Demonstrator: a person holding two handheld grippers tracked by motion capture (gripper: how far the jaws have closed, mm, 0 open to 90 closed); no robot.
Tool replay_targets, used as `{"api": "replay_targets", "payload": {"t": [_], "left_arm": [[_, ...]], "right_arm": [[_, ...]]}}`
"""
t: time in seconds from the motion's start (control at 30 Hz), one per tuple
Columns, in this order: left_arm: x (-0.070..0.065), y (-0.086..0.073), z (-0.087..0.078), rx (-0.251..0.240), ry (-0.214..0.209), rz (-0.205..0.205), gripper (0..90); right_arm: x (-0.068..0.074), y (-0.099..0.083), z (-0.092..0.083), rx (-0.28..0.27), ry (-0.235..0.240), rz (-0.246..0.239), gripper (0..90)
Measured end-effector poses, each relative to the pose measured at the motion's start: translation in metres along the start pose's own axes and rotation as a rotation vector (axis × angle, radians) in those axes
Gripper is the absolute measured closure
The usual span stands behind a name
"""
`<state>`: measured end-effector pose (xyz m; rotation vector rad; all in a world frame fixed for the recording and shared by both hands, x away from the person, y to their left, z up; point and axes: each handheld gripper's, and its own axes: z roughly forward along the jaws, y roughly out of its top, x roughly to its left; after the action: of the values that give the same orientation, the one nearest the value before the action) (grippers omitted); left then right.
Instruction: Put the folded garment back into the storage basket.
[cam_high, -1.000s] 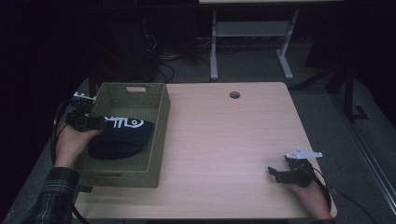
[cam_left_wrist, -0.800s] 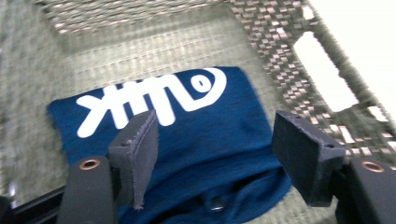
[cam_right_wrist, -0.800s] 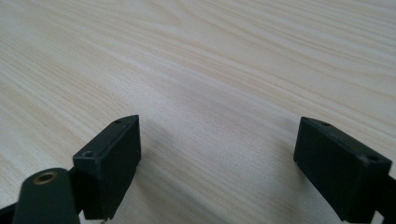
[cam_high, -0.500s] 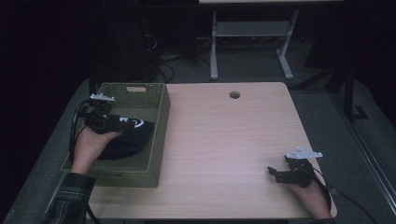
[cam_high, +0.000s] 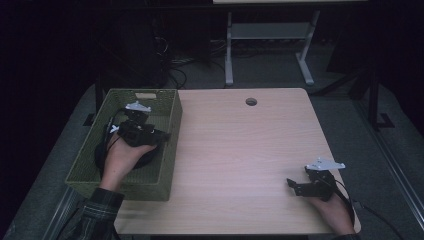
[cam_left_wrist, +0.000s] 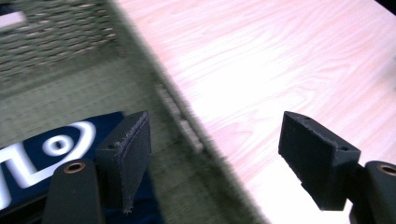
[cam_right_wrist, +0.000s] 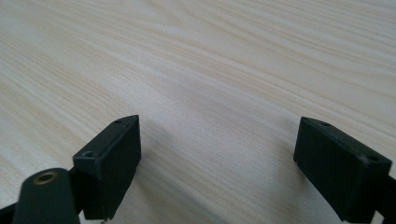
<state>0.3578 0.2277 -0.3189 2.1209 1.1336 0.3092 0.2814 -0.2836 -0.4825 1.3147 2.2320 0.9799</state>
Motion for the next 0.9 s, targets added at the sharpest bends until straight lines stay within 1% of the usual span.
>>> {"api": "replay_targets", "payload": {"t": [0.13, 0.27, 0.4, 0.47, 0.6, 0.8, 0.9], "left_arm": [[-0.014, 0.001, 0.011, 0.001, -0.03, 0.013, 25.1], [-0.029, 0.003, 0.021, 0.007, -0.044, 0.036, 25.1], [-0.044, 0.007, 0.03, -0.001, -0.063, 0.049, 25.0], [-0.052, 0.009, 0.035, -0.007, -0.079, 0.057, 25.0], [-0.065, 0.01, 0.043, -0.027, -0.079, 0.064, 23.7], [-0.084, 0.004, 0.061, -0.053, -0.101, 0.067, 23.6], [-0.091, -0.002, 0.073, -0.041, -0.1, 0.084, 23.5]], "right_arm": [[0.0, 0.0, 0.0, -0.001, -0.002, -0.002, 14.5], [0.0, 0.0, 0.0, -0.002, -0.001, -0.004, 14.5], [0.0, 0.0, 0.0, -0.003, -0.001, -0.004, 14.4], [0.0, 0.0, 0.0, -0.003, -0.001, -0.004, 14.5], [0.0, 0.0, 0.0, -0.003, -0.001, -0.005, 14.5], [0.0, 0.0, 0.0, -0.003, -0.001, -0.005, 14.4], [0.0, 0.0, 0.0, -0.003, -0.001, -0.006, 14.5]]}}
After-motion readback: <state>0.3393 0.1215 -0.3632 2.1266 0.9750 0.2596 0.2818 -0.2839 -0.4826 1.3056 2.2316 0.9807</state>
